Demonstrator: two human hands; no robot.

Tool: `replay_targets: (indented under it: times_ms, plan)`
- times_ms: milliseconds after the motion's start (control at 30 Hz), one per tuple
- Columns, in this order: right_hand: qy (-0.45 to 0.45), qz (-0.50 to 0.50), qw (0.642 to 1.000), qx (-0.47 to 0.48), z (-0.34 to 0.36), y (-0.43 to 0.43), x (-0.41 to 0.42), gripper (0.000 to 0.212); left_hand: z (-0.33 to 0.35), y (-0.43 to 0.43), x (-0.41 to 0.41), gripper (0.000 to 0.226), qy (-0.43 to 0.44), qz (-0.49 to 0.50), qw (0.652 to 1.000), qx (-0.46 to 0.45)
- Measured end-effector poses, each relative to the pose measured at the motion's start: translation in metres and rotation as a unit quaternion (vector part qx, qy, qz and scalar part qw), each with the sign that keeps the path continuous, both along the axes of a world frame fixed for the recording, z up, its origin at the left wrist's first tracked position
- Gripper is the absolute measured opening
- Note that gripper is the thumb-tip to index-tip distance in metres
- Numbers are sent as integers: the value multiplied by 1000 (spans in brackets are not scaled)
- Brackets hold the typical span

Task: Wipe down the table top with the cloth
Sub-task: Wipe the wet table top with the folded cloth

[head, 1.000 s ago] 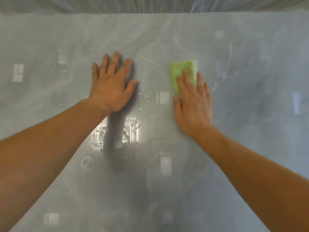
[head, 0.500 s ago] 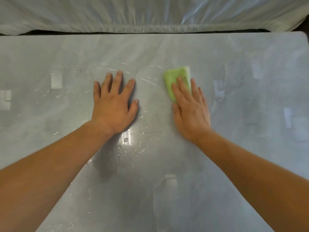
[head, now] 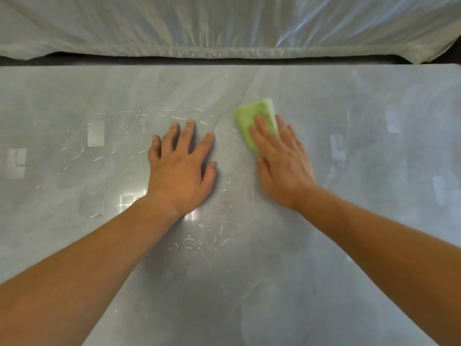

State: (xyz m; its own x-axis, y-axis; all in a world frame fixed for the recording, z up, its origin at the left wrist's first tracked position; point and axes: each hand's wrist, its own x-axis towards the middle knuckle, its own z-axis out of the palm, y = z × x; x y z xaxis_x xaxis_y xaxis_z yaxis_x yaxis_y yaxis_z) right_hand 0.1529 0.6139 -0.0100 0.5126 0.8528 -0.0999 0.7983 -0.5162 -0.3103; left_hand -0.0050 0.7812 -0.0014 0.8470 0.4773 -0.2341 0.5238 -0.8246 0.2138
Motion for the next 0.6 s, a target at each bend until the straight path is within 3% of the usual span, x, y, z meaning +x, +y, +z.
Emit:
replay_targets:
  times_ms: [100, 200, 300, 500, 600]
  plan:
    - [0, 81, 997, -17, 0, -12, 28, 60, 1, 1, 0, 60, -4, 3, 1000, -6]
    - [25, -71, 997, -9, 4, 11, 64, 65, 2, 2, 0, 57, -8, -1, 1000, -8]
    - [20, -203, 979, -4, 6, 49, 50, 63, 3, 7, 2, 51, -17, -10, 1000, 2]
    - [4, -69, 997, 29, -1, 35, 31, 46, 3, 9, 2, 46, -27, -4, 1000, 2]
    - [-5, -119, 993, -5, -1, 42, 79, 50, 0, 9, 0, 48, -28, -7, 1000, 0]
